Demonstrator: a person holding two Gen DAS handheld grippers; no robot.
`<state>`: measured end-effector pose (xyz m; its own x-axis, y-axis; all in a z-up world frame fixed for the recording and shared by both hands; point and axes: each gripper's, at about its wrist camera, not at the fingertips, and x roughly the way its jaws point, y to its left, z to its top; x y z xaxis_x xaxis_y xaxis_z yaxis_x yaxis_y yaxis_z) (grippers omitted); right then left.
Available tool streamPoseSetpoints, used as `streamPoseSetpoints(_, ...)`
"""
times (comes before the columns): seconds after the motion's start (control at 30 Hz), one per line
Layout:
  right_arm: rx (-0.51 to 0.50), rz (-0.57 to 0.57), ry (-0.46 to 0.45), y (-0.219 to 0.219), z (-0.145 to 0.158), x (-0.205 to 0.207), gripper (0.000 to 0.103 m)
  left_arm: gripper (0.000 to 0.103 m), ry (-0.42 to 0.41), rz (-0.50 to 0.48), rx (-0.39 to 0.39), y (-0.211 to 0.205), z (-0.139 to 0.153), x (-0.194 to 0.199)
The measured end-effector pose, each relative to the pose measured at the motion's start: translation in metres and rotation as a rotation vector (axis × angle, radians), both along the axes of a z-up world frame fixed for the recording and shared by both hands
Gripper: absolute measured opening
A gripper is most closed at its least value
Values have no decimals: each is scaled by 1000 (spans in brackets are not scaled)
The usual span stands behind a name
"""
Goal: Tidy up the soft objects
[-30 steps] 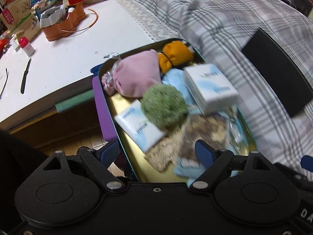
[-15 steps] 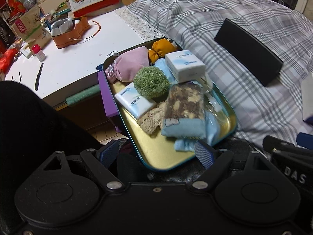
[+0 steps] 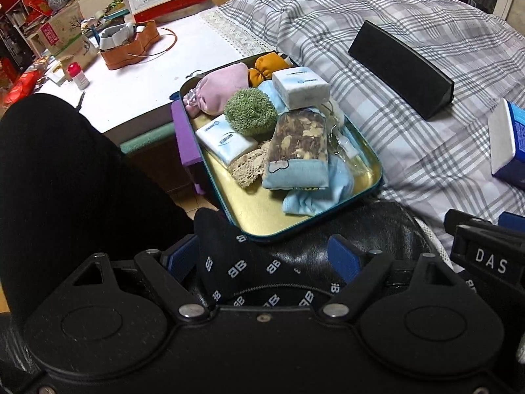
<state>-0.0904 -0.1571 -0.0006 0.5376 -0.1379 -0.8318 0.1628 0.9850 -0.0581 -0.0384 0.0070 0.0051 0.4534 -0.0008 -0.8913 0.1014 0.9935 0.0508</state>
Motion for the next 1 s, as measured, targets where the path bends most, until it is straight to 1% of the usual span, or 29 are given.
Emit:
streamPoseSetpoints(0.1, 4, 2, 3, -1, -2, -3, 62, 82, -15, 4, 18, -2, 1, -4)
streamPoseSetpoints(0.3, -13, -1, 3, -2, -4, -5, 62, 83, -18, 8, 20, -3, 0, -6)
streamPoseSetpoints(0.53, -14, -3, 14, -4, -8, -5, 62, 83, 24, 3, -26, -1, -4, -3)
streamPoseSetpoints(0.63, -16, -2, 15, -4, -9, -5, 62, 83, 8, 5, -13, -4, -4, -5)
streamPoseSetpoints(0.77, -17, -2, 15, -3, -9, -5, 63, 83, 2, 8, -19, -3, -3, -6)
streamPoseSetpoints(1.0, -19, 1, 13, -2, -8, -5, 63, 83, 16, 2, -24, -4, -4, -4)
